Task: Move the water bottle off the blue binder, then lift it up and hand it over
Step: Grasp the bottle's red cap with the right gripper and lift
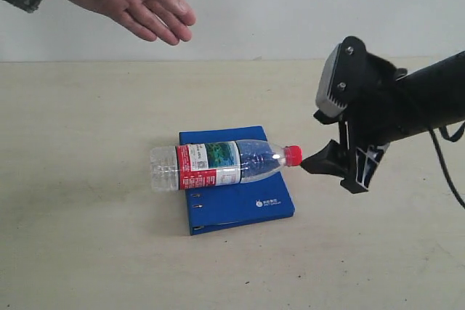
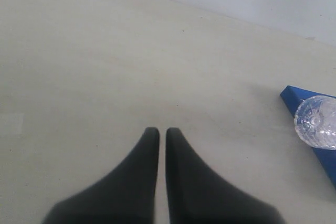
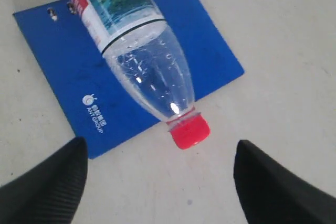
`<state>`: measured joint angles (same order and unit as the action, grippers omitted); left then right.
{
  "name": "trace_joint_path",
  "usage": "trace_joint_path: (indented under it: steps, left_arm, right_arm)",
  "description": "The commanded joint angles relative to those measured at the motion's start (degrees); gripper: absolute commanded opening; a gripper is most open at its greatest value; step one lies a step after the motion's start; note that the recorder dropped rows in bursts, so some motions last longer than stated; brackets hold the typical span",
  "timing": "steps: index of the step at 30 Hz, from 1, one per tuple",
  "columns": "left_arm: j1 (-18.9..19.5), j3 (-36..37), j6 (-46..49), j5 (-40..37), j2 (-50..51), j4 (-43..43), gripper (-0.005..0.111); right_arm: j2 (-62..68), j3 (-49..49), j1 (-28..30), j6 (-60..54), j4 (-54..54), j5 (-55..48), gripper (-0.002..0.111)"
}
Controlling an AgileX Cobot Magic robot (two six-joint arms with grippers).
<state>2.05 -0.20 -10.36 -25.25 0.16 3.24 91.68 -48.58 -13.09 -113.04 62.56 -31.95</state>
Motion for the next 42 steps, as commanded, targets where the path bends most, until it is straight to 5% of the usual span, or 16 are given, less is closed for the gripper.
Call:
trace_joint_path:
  steps: [1,10,29,36,42]
  left_arm:
    - [0.1,0.2,-0.5,0.3,-0.2,0.0,0.004]
    - [0.1,0.2,-0.5,0.3,-0.2,0.0,0.004]
    - [0.1,0.2,-0.5,0.3,-0.2,0.0,0.004]
    - [0.1,0.2,-0.5,0.3,-0.2,0.0,0.004]
    - [0.1,0.2,-0.5,0.3,-0.2,0.0,0.004]
  right_arm:
    - [4.6,-2.1,-0.8,-7.9,0.2,0.3,0.07]
    - [13.4,-7.8,-0.8,-8.8,-0.3,5.8,0.07]
    - [22.8,-15.5,-2.7,-8.6,0.1,1.1,0.069]
    - [22.8,-15.5,-4.2,-6.8,0.1,3.1,0.039]
    - [22.8,-15.5,-4.2,-2.1,-1.6,8.1,0.045]
